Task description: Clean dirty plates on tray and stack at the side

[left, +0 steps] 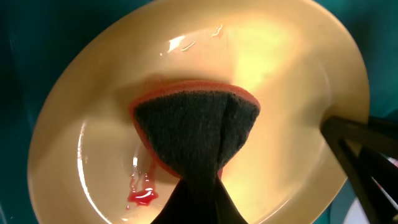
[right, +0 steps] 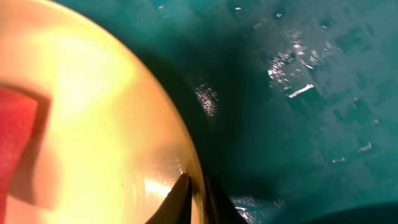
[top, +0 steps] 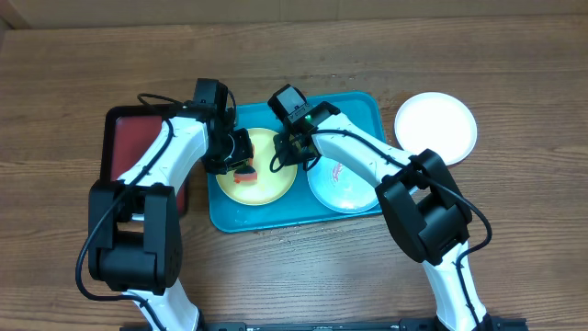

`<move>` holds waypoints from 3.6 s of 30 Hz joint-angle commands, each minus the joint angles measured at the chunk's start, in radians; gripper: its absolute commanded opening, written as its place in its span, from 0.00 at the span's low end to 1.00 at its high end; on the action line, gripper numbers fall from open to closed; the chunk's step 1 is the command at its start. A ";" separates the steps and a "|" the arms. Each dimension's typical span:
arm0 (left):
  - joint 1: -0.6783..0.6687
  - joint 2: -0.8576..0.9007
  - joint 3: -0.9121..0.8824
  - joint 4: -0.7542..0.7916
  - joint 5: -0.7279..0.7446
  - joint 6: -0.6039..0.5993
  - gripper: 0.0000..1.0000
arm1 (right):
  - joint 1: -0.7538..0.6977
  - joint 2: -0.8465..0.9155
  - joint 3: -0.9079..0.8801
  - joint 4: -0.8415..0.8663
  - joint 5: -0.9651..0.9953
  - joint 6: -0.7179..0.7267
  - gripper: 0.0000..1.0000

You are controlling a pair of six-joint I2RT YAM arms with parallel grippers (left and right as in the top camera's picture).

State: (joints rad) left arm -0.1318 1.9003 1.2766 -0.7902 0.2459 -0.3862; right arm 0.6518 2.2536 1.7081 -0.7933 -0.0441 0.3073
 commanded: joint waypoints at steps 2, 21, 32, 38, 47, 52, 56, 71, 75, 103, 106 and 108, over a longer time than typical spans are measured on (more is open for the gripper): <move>-0.022 0.009 -0.050 0.024 -0.013 -0.035 0.04 | 0.001 0.054 -0.035 -0.005 -0.003 -0.008 0.04; -0.040 0.009 -0.114 0.199 0.007 -0.043 0.04 | 0.001 0.054 -0.035 -0.002 -0.003 -0.008 0.04; -0.061 0.009 -0.101 0.187 0.042 -0.040 0.04 | 0.001 0.054 -0.039 0.006 -0.003 -0.008 0.04; -0.089 0.009 -0.136 0.119 -0.321 -0.041 0.04 | 0.001 0.054 -0.039 0.002 -0.003 -0.008 0.04; -0.089 0.008 -0.167 0.056 -0.678 -0.040 0.04 | 0.001 0.055 -0.040 0.001 -0.003 -0.008 0.04; -0.089 0.005 -0.107 -0.006 -0.801 -0.040 0.04 | 0.001 0.054 -0.040 -0.001 -0.003 -0.008 0.04; -0.090 0.002 -0.014 -0.067 -0.736 -0.040 0.04 | 0.001 0.054 -0.040 0.000 -0.003 -0.008 0.04; -0.095 0.017 0.010 0.098 -0.039 0.046 0.04 | 0.001 0.054 -0.040 0.006 -0.003 -0.008 0.04; -0.095 0.035 -0.037 0.130 -0.141 0.047 0.04 | 0.001 0.054 -0.040 0.006 -0.003 -0.008 0.04; -0.084 -0.036 0.081 -0.081 -0.825 -0.197 0.04 | 0.001 0.052 -0.037 -0.015 -0.014 -0.008 0.04; -0.059 -0.139 0.105 -0.046 -0.696 -0.179 0.04 | 0.001 0.040 -0.023 -0.031 -0.050 -0.008 0.04; -0.026 -0.201 0.106 -0.032 -0.606 -0.161 0.04 | 0.001 0.019 -0.018 -0.035 -0.056 -0.009 0.04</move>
State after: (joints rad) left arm -0.1951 1.8282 1.3354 -0.8333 -0.4622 -0.5232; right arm 0.6601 2.2543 1.7100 -0.7952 -0.1242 0.3107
